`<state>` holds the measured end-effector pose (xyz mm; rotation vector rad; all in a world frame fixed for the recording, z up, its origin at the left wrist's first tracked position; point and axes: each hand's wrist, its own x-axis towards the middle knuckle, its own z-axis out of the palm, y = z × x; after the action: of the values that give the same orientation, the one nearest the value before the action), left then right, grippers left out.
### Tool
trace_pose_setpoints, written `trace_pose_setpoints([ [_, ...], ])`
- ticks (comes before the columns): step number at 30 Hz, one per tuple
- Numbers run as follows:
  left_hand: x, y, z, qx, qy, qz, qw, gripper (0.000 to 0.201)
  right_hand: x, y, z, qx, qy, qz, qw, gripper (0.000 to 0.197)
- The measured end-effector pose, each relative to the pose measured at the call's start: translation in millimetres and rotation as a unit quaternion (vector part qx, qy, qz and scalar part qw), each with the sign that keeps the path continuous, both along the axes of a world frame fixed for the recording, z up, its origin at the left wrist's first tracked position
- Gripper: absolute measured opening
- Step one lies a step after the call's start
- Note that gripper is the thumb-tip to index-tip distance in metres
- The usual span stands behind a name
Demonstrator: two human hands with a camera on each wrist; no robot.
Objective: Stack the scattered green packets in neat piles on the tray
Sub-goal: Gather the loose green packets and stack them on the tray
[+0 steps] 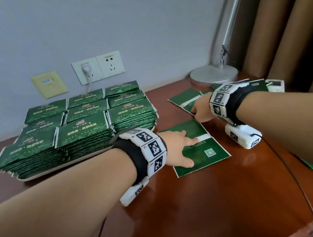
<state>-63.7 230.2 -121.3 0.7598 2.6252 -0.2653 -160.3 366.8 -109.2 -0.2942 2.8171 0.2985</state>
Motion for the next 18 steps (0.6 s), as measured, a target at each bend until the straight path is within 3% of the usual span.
trace_pose_setpoints([
  [4,13,-6,0,-0.009,-0.004,0.013,1.0,0.073,20,0,-8,-0.022,0.001,0.034,0.999,0.047],
  [12,53,-34,-2,0.01,-0.008,0.046,0.999,0.071,73,-11,-1,-0.033,0.016,0.029,0.999,0.044],
  [18,84,-65,-4,0.019,-0.008,0.066,0.998,0.071,109,-28,5,-0.042,0.01,0.061,0.997,0.053],
])
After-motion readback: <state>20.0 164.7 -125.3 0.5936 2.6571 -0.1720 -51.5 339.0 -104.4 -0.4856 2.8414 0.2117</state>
